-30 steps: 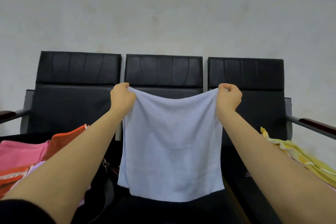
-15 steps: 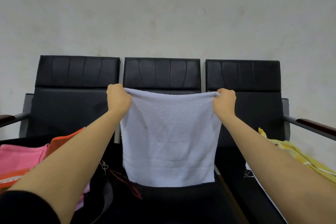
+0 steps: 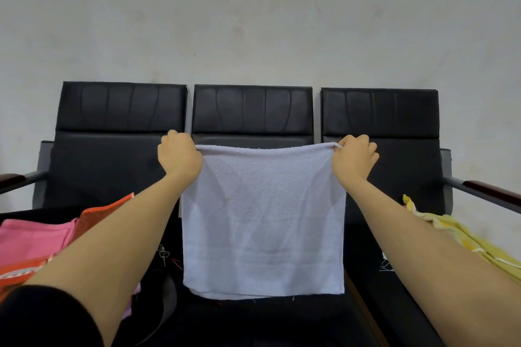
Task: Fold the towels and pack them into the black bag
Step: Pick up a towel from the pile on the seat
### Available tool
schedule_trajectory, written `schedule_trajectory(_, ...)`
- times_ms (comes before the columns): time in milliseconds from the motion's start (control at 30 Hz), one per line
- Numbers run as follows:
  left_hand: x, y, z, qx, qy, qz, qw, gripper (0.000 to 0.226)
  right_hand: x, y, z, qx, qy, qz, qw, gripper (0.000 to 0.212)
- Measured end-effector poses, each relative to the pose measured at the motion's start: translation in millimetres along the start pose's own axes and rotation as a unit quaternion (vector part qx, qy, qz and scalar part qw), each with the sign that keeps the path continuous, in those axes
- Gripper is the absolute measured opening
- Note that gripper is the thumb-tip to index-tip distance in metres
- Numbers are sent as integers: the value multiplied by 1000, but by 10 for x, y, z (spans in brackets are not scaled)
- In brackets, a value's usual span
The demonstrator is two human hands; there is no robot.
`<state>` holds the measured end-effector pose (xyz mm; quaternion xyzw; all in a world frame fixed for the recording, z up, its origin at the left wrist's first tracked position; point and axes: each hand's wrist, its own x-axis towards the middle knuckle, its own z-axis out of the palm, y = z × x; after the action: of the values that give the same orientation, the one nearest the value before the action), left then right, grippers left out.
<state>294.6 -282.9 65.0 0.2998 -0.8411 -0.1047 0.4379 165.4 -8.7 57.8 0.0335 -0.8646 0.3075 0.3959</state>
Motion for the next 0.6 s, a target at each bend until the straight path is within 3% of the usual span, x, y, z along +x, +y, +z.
schedule_trajectory(300, -73, -104, -14, -25, -41, -8, 999, 19, -49, 53, -20, 55, -46, -24, 997, 12)
schedule_trajectory(467, -221, -86, -14, 72, -112, 24, 991, 33, -141, 117, 11, 32, -100, -16, 994, 15)
schedule_trajectory(600, -316, -105, 41, 126, -132, 54, 982, 32, -176, 199, 78, 110, -120, 51, 985, 19)
